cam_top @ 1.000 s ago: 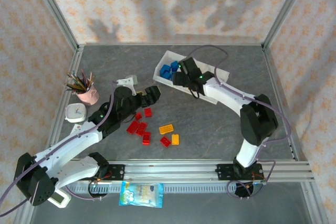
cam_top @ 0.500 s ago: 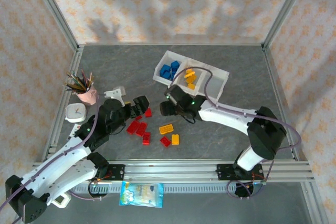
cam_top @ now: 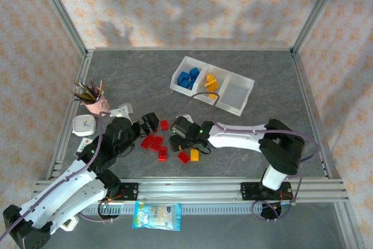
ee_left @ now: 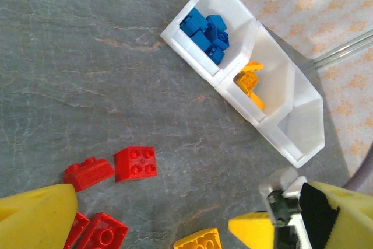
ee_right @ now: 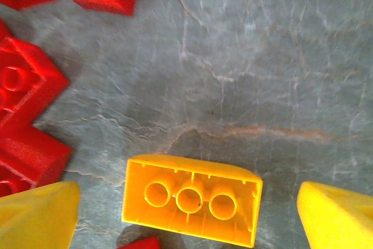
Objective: Sort the legos into containers by color
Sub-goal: Pick up the lego from the bottom-center of the table.
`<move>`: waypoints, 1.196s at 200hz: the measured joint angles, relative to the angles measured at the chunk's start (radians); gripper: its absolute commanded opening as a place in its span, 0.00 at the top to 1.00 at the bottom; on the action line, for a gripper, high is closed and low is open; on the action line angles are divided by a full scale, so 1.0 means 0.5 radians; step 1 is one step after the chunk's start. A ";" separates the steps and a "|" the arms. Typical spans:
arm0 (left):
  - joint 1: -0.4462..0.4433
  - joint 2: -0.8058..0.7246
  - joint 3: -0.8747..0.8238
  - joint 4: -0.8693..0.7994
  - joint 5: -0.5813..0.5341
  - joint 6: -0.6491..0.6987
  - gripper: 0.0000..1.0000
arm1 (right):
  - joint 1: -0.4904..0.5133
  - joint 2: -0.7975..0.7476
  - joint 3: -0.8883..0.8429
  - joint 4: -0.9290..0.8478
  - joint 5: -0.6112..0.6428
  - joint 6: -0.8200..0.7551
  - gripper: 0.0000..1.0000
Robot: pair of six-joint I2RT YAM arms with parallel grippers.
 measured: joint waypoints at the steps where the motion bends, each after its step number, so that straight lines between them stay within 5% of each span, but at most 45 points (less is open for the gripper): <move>1: 0.000 -0.002 -0.002 -0.001 -0.003 -0.002 0.01 | 0.001 0.005 0.000 0.000 0.002 0.005 0.04; 71: 0.008 -0.034 -0.031 -0.045 -0.037 -0.025 0.01 | 0.008 0.166 0.017 -0.008 0.070 0.150 0.12; 173: 0.013 -0.018 -0.031 -0.043 -0.027 -0.025 0.01 | 0.008 0.195 0.043 -0.059 0.159 0.179 0.42; 239: 0.013 0.098 0.012 -0.002 0.013 0.005 0.01 | -0.146 0.056 0.044 -0.028 0.141 0.168 0.43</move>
